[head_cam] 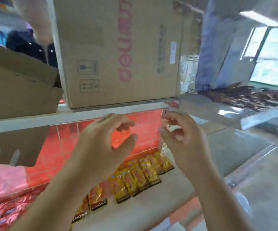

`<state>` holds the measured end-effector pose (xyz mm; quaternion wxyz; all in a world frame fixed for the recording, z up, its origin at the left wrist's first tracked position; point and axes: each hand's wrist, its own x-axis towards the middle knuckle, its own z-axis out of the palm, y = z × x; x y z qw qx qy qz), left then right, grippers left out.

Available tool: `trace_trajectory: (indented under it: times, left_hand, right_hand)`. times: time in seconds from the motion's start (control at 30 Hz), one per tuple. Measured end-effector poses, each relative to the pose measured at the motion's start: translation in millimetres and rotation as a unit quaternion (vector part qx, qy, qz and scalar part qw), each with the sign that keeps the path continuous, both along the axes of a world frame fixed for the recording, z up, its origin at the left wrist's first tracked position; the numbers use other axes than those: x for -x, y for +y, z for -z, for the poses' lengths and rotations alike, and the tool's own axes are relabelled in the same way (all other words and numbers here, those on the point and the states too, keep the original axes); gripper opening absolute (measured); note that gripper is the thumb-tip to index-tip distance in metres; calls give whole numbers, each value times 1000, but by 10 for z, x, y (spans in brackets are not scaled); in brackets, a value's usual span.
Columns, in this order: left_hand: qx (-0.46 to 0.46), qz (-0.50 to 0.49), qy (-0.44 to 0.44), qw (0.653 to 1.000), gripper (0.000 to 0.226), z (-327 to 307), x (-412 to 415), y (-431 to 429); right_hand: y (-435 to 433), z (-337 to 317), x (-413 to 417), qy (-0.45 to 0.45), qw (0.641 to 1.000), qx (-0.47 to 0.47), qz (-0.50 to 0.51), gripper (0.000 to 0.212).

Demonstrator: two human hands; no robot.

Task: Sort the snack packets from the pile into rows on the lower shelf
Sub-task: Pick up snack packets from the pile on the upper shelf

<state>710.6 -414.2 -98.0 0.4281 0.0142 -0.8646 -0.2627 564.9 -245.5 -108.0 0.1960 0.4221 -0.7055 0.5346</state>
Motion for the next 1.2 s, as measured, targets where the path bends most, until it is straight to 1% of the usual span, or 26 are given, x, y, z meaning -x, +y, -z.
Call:
trace_trajectory:
  times: [0.07,0.1,0.23,0.4,0.57,0.67,0.73,0.8,0.97,1.07,1.2]
  left_hand:
    - [10,28,16,999,22,-248,224,379]
    - [19,42,23,999,22,-364,332,565]
    - [40,108,32,993,22,-769,774,1376]
    - [61,153,48,985,32,-1018,1322,2306]
    - [65,198,39,977,26,-1152,1904,3065]
    - [57,203,37,977,28,-1188,2328,3401]
    - [63,202,34,977,25,-1149,2603,3578]
    - [68,205,28,976,21,-1072,2895,3720]
    - [57,213,14,975,21,-931,3783,3893]
    - [28,213,11,977,28,-855,4426,3966]
    - [8,199,4,980,38,-833,5232,4116]
  right_hand:
    - [504,-281,181,25,999,16,32,21]
    - [758,-394,257,36,998,20,47,23]
    - [1807,-680,528,48,994,5,100,24]
    - [2867,-846,781,57,986,-18,158,28]
    - [3630,-883,1130,66,980,-5,189,26]
    - [4014,-896,1417,68,973,-12,218,29]
    - [4212,-899,1630,79,966,-33,243,39]
    - [4364,-883,1870,79,962,-39,257,44]
    - [4615,-820,2625,78,954,-72,281,41]
    - [4762,-817,3197,72,949,-103,290,42]
    - [4974,-886,3995,48,946,-117,297,36]
